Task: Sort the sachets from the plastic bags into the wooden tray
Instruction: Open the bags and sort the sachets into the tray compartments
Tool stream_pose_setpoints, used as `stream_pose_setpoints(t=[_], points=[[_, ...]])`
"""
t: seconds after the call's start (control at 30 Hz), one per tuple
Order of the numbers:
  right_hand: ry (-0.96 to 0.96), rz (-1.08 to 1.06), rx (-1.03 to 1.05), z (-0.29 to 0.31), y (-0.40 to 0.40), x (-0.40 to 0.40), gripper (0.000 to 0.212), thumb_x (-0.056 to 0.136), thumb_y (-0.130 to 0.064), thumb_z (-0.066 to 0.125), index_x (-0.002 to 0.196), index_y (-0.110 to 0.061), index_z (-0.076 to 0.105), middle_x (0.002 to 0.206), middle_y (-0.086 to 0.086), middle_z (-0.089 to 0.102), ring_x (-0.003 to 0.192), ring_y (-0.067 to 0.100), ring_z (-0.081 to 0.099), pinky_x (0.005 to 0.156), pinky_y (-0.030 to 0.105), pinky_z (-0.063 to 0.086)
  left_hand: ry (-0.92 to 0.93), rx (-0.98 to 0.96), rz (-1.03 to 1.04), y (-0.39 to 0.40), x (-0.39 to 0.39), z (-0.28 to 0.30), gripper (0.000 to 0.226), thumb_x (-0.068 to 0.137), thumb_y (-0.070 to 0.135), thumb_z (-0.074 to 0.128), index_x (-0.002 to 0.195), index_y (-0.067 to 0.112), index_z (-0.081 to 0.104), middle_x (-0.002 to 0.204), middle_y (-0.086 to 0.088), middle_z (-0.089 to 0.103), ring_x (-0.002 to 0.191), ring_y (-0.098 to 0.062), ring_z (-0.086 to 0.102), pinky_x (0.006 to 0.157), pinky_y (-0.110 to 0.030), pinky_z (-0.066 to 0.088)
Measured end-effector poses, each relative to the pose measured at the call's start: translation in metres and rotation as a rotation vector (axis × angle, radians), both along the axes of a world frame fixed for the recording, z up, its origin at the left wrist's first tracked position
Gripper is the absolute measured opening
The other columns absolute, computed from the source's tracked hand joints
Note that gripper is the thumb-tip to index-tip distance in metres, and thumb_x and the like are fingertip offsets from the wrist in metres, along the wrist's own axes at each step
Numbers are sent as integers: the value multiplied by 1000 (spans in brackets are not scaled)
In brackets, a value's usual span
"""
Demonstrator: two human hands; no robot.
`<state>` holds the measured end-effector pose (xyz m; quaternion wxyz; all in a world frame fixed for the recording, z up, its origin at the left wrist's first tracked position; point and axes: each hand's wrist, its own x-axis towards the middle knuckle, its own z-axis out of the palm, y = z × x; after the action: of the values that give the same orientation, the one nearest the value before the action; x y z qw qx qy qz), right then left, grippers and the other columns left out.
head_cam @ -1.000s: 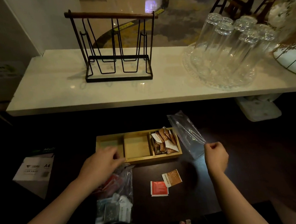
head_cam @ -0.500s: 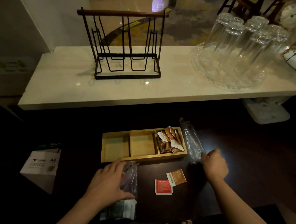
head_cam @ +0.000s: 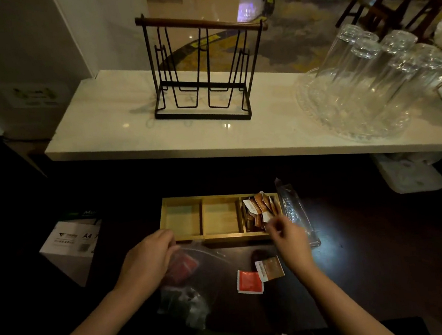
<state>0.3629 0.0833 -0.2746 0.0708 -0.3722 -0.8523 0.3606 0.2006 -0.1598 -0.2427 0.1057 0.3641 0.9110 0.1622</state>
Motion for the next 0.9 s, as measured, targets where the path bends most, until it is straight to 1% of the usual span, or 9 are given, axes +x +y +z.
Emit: stream_pose_setpoints(t=[0.13,0.27,0.4,0.5,0.6,0.7,0.77,0.8,0.9], points=[[87,418,-130,23,-51,-28,17,88,-32,61,104,-32,58,105,-17,56,98,-1,54,86,18,47,-161,75,-113,-1,7,20,19,90,28,55,75,31,45,78,12,52,72,-5,54,64,-30,48],[175,618,-123,38,-79,-47,23,88,-35,58,105,-20,66,102,-5,63,95,6,57,83,24,50,-214,175,-124,-2,8,36,18,90,24,56,74,27,48,76,11,55,73,-2,55,65,-29,47],[286,560,224,47,-84,-57,22,90,-31,53,98,-20,70,93,-3,62,89,11,56,69,22,46,-280,238,-44,-7,11,48,13,91,23,55,78,26,52,76,8,60,71,-2,58,58,-19,44],[311,593,266,61,-85,-62,22,85,-33,58,101,-20,66,89,-2,68,87,14,60,73,29,49,-407,261,-31,-8,18,55,11,87,22,61,92,27,53,83,7,65,74,-3,63,62,-22,52],[260,696,283,66,-91,-69,29,84,-31,65,110,-23,55,95,0,67,91,18,58,77,30,46,-254,237,-17,-6,22,61,15,84,24,66,92,29,54,83,14,60,76,1,59,65,-16,49],[267,640,359,69,-91,-73,35,82,-29,67,113,-26,51,100,-4,64,97,15,52,78,26,41,-203,222,-11,-2,18,65,13,83,18,66,84,29,61,72,15,58,71,2,57,61,-9,43],[320,509,423,67,-88,-73,28,82,-24,67,108,-22,55,97,-4,62,94,13,51,77,24,41,-298,221,67,-1,14,62,7,84,15,66,83,22,67,70,10,61,70,-2,59,58,-11,41],[334,429,377,67,-87,-70,23,83,-23,66,103,-20,56,94,-5,60,89,10,51,74,23,43,-382,246,130,-1,13,59,5,84,14,66,81,18,68,70,6,64,69,-5,60,57,-11,40],[245,348,-47,62,-89,-61,9,89,-25,62,95,-21,56,82,-12,54,72,-2,50,65,9,40,-864,456,353,0,16,51,9,87,7,61,83,3,68,70,-6,69,67,-17,65,56,-18,49]])
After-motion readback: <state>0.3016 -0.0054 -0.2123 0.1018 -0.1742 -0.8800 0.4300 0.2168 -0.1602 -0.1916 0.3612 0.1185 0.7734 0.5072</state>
